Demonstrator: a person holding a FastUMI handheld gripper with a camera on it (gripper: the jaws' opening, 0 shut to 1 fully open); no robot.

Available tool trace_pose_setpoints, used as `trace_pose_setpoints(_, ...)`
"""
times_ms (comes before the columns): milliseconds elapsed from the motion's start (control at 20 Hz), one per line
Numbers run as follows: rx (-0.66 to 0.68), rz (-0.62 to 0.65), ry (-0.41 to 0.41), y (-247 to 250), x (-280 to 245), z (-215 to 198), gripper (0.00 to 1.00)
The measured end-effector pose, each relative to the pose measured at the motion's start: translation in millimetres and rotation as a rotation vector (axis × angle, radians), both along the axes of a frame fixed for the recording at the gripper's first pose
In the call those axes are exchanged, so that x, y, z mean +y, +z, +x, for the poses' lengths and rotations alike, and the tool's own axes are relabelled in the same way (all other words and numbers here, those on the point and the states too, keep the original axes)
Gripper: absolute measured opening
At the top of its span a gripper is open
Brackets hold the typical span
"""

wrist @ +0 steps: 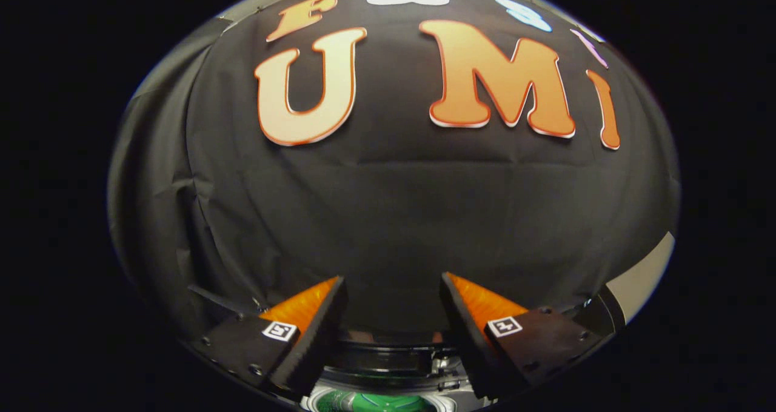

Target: Put the clothes into the washing machine and then close the washing machine lid.

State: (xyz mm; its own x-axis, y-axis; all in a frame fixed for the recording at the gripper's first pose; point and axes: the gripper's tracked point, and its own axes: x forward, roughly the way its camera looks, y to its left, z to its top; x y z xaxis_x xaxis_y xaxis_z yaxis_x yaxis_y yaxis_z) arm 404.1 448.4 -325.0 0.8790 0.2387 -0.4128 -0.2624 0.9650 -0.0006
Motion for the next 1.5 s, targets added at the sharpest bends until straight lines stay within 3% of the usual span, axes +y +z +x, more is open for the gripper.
trace_pose_setpoints(200, -0.043, 0.010, 0.004, 2.1, -1.0, -1.2, 0.99)
trace_pose_setpoints(550, -0.114, 0.027, 0.008, 8.7, -7.5, -41.3, 0.99)
trace_pose_setpoints(1500, -0.148, 0.016, 0.012, -2.7, -32.0, -150.9, 0.98)
